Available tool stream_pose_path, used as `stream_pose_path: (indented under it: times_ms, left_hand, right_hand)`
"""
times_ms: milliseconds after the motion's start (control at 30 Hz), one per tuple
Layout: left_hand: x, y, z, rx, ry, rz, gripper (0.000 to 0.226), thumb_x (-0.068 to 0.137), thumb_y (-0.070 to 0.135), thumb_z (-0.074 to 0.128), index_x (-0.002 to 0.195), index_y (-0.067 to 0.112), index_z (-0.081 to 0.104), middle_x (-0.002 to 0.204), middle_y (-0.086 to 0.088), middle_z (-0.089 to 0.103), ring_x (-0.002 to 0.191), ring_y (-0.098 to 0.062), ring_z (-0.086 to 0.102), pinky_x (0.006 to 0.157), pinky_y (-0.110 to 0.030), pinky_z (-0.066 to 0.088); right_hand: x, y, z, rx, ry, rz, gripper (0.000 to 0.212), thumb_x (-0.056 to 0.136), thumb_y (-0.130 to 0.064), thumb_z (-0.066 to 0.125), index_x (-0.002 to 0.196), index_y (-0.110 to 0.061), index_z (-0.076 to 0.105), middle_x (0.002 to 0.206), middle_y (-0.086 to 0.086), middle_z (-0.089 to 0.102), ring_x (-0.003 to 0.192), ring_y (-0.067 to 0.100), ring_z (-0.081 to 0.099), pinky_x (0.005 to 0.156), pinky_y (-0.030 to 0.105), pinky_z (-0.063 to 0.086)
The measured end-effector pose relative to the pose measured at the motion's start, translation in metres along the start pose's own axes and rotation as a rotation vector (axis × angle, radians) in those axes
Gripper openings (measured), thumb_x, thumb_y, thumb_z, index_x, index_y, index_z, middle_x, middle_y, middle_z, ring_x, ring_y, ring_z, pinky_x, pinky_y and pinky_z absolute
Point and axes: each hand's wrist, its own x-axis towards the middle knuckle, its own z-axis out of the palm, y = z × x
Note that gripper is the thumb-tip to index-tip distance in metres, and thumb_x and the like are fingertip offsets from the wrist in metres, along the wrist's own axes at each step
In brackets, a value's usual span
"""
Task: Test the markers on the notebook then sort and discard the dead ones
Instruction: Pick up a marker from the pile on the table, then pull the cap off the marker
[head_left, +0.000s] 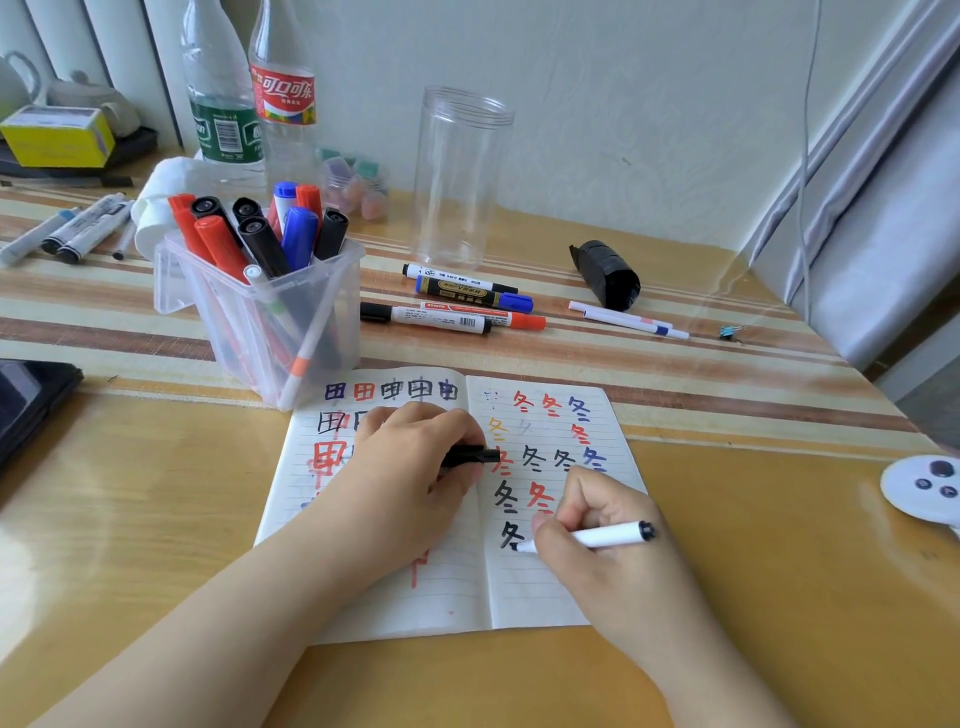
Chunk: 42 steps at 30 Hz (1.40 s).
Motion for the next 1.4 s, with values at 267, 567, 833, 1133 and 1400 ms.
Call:
stream_pose_path:
  times_ms: [267, 567, 833, 1133, 1400]
  left_hand:
    - [0.000, 0.001, -0.002, 0.002, -0.025, 0.009, 0.025, 0.080, 0.035, 0.042, 0.096, 0.027, 0.060, 0.092, 0.016, 0.059, 0.092, -0.004, 0.044, 0.095, -0.028, 0.025]
    - [-0.007, 0.013, -0.012, -0.224, -0.050, 0.138, 0.031, 0.080, 0.050, 0.041, 0.099, 0.036, 0.061, 0.092, 0.026, 0.055, 0.099, 0.008, 0.046, 0.088, -0.019, 0.035]
    - [-0.007, 0.015, -0.011, -0.221, -0.093, 0.136, 0.035, 0.079, 0.054, 0.040, 0.111, 0.042, 0.047, 0.093, 0.020, 0.057, 0.097, 0.000, 0.049, 0.091, -0.017, 0.034]
    - [-0.009, 0.015, -0.009, -0.185, -0.127, 0.187, 0.031, 0.082, 0.053, 0.041, 0.108, 0.039, 0.050, 0.082, 0.019, 0.057, 0.082, -0.008, 0.050, 0.080, -0.010, 0.031]
    - [-0.013, 0.023, -0.013, -0.272, -0.136, 0.159, 0.015, 0.083, 0.038, 0.055, 0.095, 0.032, 0.061, 0.078, 0.013, 0.066, 0.079, -0.004, 0.056, 0.070, -0.012, 0.039]
  right_hand:
    - [0.000, 0.002, 0.000, 0.057, 0.073, -0.008, 0.027, 0.074, -0.021, 0.059, 0.061, -0.011, 0.038, 0.044, -0.002, 0.033, 0.042, 0.009, 0.028, 0.043, 0.019, 0.024]
    - [0.009, -0.006, -0.011, 0.379, 0.176, -0.046, 0.023, 0.066, -0.042, 0.061, 0.058, -0.025, 0.049, 0.049, 0.001, 0.056, 0.049, 0.006, 0.050, 0.054, 0.016, 0.041]
    - [0.010, -0.007, -0.010, 0.428, 0.133, -0.059, 0.021, 0.065, -0.040, 0.062, 0.055, -0.025, 0.049, 0.046, 0.000, 0.053, 0.046, 0.006, 0.048, 0.053, 0.013, 0.039]
    - [0.009, -0.001, -0.006, 0.530, 0.112, 0.017, 0.022, 0.061, -0.039, 0.068, 0.053, -0.025, 0.054, 0.046, -0.002, 0.053, 0.047, 0.006, 0.049, 0.052, 0.016, 0.039]
    - [0.008, -0.005, -0.005, 0.612, 0.048, 0.048, 0.022, 0.058, -0.037, 0.074, 0.052, -0.025, 0.057, 0.050, 0.003, 0.058, 0.047, 0.011, 0.046, 0.045, 0.016, 0.035]
